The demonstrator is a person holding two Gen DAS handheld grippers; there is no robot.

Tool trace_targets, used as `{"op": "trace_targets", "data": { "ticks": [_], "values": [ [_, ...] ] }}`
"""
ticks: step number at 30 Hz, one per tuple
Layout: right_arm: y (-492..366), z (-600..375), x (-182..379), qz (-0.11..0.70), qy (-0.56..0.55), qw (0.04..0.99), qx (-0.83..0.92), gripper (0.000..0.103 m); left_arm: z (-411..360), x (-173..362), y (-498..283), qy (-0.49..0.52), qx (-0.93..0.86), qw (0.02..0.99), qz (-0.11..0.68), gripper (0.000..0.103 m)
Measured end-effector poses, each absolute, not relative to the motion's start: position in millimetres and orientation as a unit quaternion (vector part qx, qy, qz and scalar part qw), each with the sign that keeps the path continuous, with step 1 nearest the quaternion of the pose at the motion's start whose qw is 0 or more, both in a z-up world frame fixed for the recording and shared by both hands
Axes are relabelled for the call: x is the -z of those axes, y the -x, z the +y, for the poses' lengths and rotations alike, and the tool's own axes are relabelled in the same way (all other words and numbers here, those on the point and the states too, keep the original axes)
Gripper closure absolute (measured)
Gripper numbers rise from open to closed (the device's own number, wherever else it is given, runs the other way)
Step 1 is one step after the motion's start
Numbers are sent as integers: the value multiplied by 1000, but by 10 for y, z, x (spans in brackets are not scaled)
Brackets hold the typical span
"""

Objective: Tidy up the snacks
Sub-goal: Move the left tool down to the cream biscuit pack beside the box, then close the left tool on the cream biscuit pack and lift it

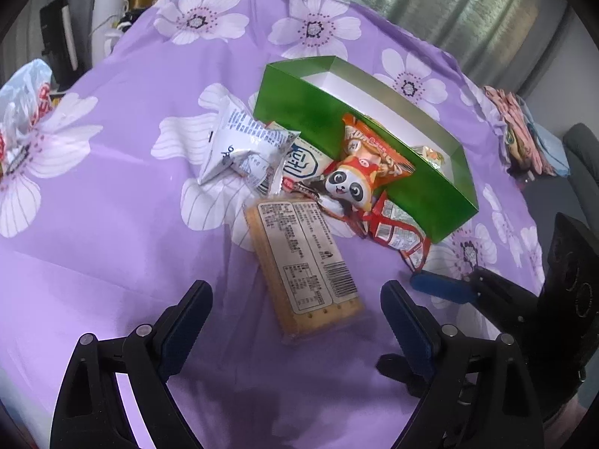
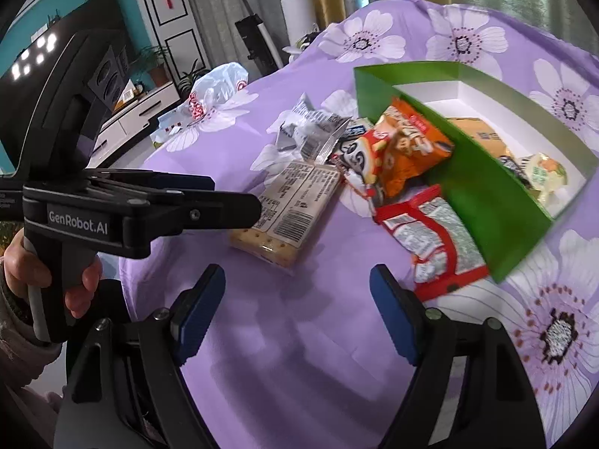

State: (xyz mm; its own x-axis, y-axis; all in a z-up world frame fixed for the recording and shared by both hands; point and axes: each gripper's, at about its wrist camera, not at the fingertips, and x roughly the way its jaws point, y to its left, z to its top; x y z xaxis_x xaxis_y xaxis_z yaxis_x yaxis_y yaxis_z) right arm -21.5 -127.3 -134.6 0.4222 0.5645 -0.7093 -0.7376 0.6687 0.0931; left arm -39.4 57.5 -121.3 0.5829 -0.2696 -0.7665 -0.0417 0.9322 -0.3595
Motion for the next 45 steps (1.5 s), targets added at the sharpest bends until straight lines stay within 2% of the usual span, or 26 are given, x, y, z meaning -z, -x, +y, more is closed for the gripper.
{"op": "trace_targets", "data": {
  "ticks": [13, 14, 17, 19, 21, 24, 25, 31, 45],
  "values": [
    [49, -988, 1491, 385, 138, 815, -411, 33, 575, 1347, 260, 197, 98, 867, 447, 13],
    [33, -969, 1495, 387, 138, 813, -413, 33, 580, 1353, 252, 200, 98, 867, 446, 18],
    [-6, -918, 1500, 390, 135, 807, -423, 34, 586, 1366, 221, 206, 103, 865, 446, 20],
    [-26, -887, 1507, 394, 134, 803, -427, 35, 584, 1374, 214, 210, 109, 864, 445, 32],
    [-44, -870, 1510, 396, 131, 800, -431, 35, 592, 1395, 199, 211, 106, 862, 448, 37],
    [-62, -844, 1513, 398, 129, 796, -437, 43, 605, 1404, 208, 212, 101, 862, 449, 43],
    [-59, -828, 1512, 399, 128, 792, -444, 48, 606, 1406, 217, 213, 100, 863, 448, 43],
    [3, -797, 1490, 389, 135, 796, -443, 52, 617, 1396, 285, 208, 89, 865, 447, 44],
    [328, -872, 1259, 346, 110, 810, -461, 53, 614, 1074, 600, 203, 76, 879, 425, 44]
  ]
}}
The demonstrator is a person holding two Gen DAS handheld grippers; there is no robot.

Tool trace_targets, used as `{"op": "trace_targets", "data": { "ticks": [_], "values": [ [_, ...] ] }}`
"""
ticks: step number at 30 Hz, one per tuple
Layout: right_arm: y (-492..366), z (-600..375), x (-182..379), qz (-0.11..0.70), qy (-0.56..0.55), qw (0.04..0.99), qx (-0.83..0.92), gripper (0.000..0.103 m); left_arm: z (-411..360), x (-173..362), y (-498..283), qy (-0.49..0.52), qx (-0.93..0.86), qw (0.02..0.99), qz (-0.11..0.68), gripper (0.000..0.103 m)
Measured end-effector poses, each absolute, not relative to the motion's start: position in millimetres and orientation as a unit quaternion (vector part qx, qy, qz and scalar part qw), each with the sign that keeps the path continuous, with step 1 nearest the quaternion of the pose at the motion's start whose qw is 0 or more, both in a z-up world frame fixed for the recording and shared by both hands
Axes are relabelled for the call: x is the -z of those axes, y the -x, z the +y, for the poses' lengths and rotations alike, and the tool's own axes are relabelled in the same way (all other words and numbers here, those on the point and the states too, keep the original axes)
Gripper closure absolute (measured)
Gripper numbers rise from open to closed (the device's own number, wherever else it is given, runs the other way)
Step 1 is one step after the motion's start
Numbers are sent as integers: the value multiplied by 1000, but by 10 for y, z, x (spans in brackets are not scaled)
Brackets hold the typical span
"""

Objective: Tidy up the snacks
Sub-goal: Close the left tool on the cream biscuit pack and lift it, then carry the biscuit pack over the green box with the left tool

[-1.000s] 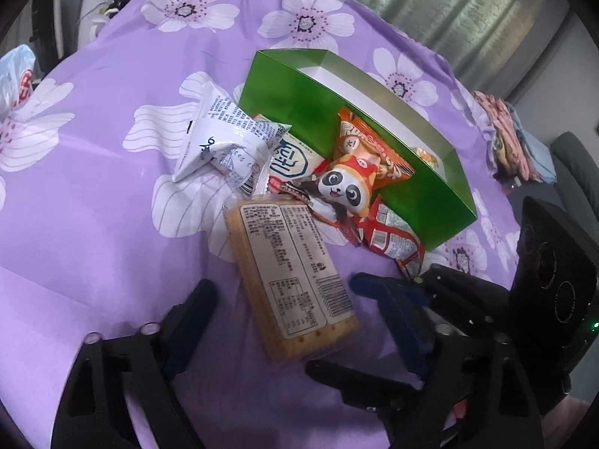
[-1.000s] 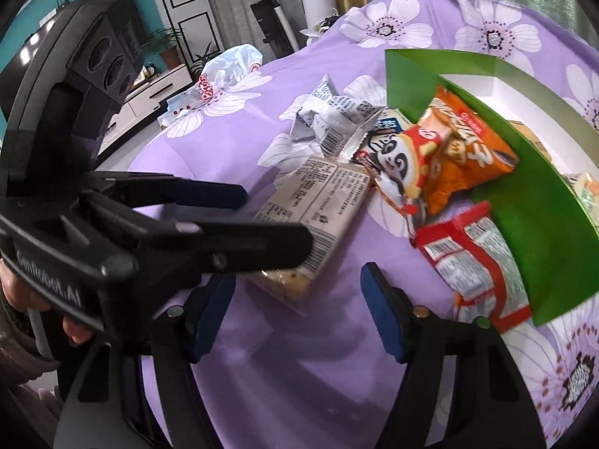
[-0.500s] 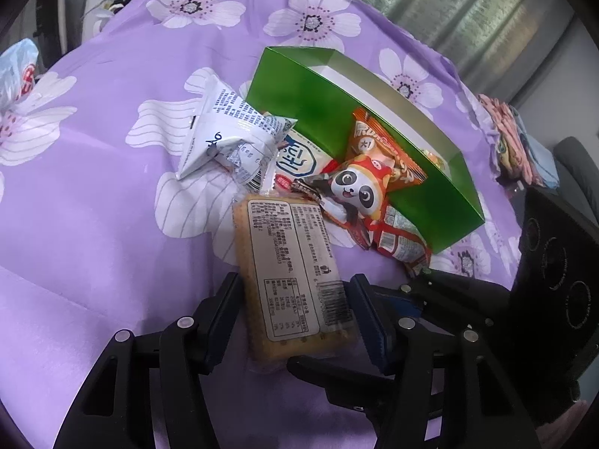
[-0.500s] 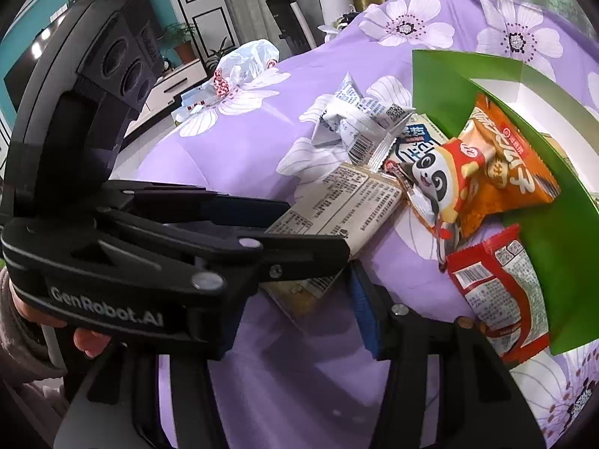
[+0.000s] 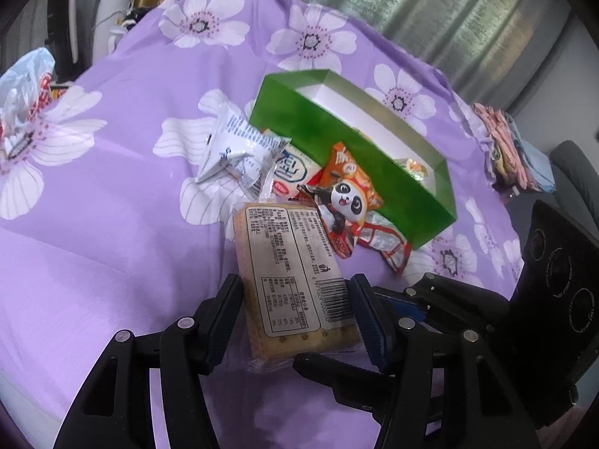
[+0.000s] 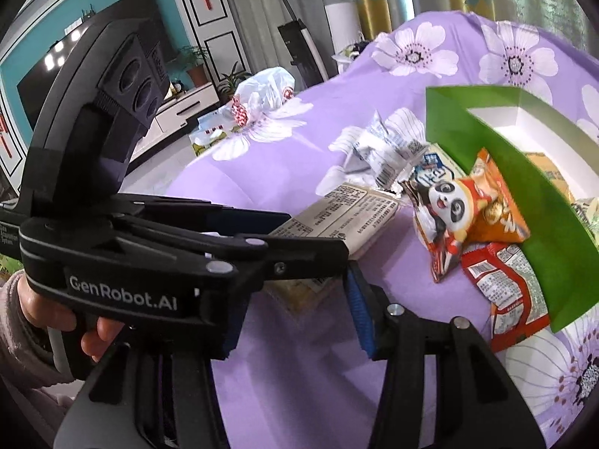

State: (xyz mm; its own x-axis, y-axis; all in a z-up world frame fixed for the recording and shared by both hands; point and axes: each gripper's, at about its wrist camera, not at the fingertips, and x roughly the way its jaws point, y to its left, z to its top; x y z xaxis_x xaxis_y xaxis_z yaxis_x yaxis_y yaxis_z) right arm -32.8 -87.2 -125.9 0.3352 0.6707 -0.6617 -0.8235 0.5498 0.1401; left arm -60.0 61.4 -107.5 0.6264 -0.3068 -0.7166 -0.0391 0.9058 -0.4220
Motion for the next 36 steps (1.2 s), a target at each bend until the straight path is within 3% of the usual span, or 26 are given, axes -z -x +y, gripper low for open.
{"op": "trace_targets", "data": {
  "ticks": [17, 36],
  "values": [
    [442, -1054, 728, 267, 100, 847, -448, 53, 379, 453, 563, 152, 97, 913, 365, 44],
    [0, -1724, 425, 233, 57, 896, -373, 53, -350, 151, -223, 91, 173, 914, 355, 44]
  ]
}}
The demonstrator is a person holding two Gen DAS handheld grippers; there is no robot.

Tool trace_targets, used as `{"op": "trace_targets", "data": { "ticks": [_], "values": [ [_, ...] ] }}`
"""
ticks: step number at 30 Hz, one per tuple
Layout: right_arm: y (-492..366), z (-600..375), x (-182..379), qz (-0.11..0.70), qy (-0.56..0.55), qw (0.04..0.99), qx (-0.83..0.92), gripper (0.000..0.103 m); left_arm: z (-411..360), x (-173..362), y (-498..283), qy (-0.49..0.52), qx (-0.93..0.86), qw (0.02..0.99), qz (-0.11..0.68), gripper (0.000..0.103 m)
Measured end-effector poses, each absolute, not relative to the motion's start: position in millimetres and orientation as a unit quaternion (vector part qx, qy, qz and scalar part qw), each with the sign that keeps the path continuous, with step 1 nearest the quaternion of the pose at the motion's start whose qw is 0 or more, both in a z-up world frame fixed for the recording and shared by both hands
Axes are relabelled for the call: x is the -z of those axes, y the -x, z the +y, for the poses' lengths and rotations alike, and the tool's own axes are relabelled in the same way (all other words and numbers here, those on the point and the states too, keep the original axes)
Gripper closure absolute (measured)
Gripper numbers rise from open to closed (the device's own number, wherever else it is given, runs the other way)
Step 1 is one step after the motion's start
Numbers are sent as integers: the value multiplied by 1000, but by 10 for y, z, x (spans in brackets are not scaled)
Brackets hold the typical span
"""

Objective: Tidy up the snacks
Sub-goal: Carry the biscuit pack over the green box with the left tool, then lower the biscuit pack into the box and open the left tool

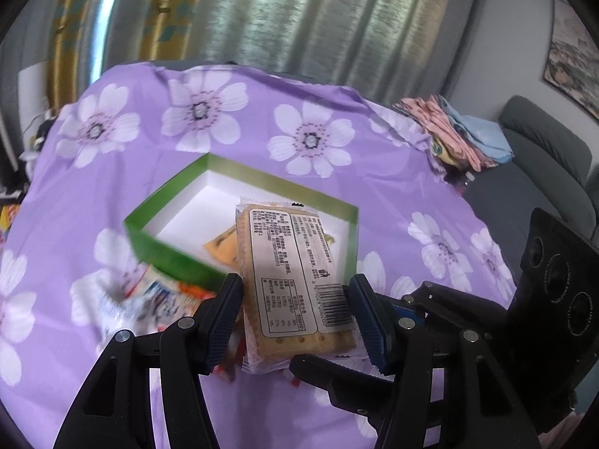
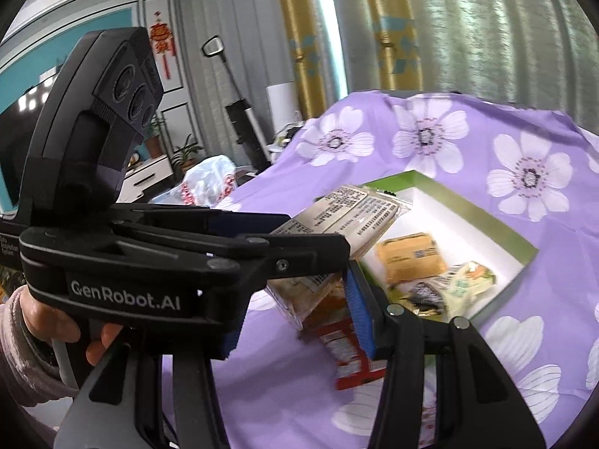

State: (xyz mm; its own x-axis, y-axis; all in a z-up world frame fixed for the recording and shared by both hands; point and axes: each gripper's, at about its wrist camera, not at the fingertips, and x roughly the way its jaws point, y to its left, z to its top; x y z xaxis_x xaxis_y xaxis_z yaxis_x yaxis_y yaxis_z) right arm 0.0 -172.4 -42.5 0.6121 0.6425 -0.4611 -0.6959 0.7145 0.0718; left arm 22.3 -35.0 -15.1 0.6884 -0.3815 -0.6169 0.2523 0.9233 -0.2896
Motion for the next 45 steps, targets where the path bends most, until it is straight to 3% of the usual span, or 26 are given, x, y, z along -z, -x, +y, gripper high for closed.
{"op": "trace_targets", "data": {
  "ticks": [15, 28, 33, 36, 40, 42, 45],
  "values": [
    [-771, -2048, 565, 276, 19, 903, -330, 53, -568, 454, -1095, 117, 201, 881, 412, 44],
    [-1110, -2045, 805, 318, 10, 900, -299, 51, -667, 681, -1323, 119, 195, 868, 442, 44],
    [-1107, -2114, 818, 325, 6, 902, -283, 51, -561, 624, -1266, 119, 178, 872, 440, 30],
    [-1026, -2191, 800, 321, 2, 908, -270, 42, -451, 587, -1188, 127, 164, 876, 436, 22],
    [-850, -2272, 747, 316, 0, 916, -247, 25, -322, 535, -995, 128, 146, 881, 432, 21],
    [-757, -2296, 708, 315, 2, 920, -234, 20, -275, 511, -874, 125, 138, 884, 429, 9],
    [-598, -2310, 638, 312, 12, 925, -214, 12, -218, 465, -712, 125, 133, 888, 422, 4]
  ]
}}
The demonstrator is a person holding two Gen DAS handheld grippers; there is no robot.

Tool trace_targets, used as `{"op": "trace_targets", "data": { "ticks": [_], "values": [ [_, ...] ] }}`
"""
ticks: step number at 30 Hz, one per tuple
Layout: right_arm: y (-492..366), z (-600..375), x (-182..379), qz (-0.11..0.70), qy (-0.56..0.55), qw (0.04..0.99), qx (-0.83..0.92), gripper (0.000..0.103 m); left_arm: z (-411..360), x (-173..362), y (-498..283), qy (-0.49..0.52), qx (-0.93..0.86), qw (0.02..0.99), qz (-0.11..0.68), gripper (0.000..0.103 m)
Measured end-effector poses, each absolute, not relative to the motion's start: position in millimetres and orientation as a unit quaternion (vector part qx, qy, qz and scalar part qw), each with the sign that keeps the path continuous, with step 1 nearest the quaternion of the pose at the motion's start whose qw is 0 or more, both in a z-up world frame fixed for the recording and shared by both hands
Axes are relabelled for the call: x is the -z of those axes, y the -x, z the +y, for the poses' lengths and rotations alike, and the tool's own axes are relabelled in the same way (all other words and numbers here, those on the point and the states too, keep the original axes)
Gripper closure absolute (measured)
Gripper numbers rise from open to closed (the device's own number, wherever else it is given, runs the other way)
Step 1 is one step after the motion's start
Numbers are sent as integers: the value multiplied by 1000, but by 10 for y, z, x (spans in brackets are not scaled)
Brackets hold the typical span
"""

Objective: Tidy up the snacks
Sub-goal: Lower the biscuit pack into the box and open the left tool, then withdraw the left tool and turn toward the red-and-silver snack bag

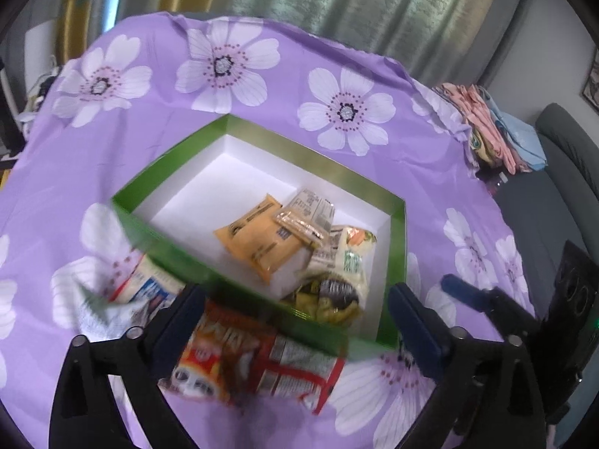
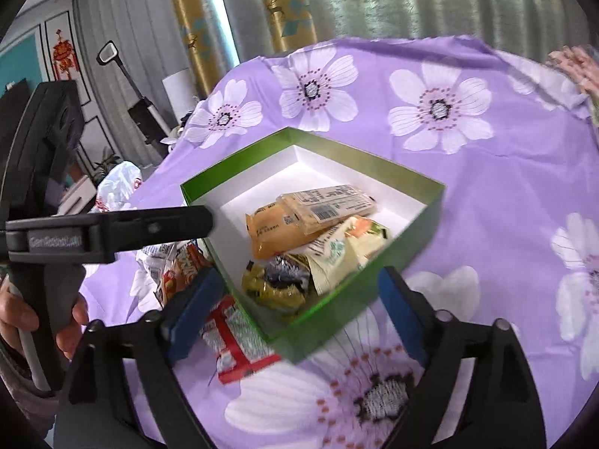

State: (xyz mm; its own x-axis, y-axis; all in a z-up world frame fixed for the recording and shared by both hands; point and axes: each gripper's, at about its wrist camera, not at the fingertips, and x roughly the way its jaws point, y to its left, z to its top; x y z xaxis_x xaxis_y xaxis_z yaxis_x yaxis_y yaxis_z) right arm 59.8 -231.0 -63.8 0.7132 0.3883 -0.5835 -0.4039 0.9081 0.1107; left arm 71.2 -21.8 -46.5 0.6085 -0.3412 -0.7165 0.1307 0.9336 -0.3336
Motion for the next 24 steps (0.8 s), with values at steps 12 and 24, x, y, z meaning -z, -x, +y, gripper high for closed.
{"op": "trace_targets", "data": {
  "ticks": [12, 24],
  "values": [
    [38, -2272, 331, 282, 61, 944, -162, 1, -42, 200, 19, 146, 128, 903, 383, 2],
    [514, -2168, 129, 242, 85, 949, -180, 1, -92, 58, 422, 133, 131, 908, 375, 2]
  ]
}}
